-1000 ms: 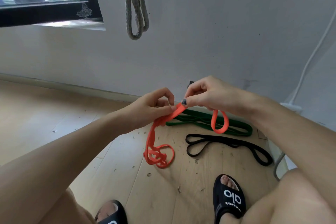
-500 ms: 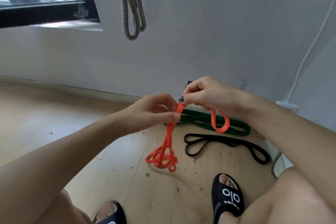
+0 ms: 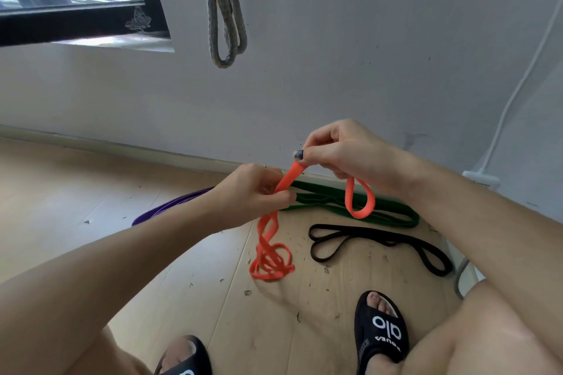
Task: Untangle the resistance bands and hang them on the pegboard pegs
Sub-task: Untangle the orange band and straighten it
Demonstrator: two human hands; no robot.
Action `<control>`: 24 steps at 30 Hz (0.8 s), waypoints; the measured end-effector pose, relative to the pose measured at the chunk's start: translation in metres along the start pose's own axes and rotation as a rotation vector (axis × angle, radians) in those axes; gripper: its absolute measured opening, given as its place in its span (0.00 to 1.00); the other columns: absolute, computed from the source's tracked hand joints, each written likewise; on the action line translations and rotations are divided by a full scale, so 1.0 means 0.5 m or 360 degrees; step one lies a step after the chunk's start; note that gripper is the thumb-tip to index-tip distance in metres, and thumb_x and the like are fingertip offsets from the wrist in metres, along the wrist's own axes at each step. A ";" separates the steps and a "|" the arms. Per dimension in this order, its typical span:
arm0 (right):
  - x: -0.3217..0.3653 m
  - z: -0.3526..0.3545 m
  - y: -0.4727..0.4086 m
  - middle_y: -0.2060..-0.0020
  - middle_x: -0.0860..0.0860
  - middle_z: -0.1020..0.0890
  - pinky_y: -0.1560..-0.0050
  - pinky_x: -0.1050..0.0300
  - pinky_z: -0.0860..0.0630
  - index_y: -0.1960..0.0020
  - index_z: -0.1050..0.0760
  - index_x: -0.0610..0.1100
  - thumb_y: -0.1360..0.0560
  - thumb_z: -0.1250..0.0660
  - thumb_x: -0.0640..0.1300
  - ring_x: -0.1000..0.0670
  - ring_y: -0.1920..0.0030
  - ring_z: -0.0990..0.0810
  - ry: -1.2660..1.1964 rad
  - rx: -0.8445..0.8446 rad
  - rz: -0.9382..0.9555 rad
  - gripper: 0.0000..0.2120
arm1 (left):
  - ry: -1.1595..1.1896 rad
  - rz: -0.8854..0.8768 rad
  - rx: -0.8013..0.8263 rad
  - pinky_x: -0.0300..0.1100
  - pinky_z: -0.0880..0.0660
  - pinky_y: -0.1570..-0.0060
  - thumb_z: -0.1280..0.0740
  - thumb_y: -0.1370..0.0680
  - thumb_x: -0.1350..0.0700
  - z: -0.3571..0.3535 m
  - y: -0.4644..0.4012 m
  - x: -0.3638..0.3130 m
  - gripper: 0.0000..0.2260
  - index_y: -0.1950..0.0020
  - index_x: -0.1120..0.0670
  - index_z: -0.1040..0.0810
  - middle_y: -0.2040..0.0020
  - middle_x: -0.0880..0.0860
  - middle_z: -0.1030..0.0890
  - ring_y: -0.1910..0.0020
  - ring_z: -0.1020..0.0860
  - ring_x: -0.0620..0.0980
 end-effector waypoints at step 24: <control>-0.029 0.030 -0.013 0.73 0.52 0.33 0.72 0.59 0.41 0.59 0.15 0.42 0.22 0.28 0.46 0.53 0.73 0.39 0.0019 -0.0088 -0.0009 0.09 | 0.0372 0.0299 0.0153 0.33 0.23 0.55 0.37 0.26 0.35 0.044 0.026 0.022 0.29 0.52 0.63 0.17 0.58 0.52 0.17 0.59 0.20 0.45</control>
Point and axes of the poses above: each hand's wrist, its own y-axis away from the middle knuckle, its own z-axis out of the back of the hand, x = y × z, the point moved 2 cm from there along -y, towards the middle knuckle
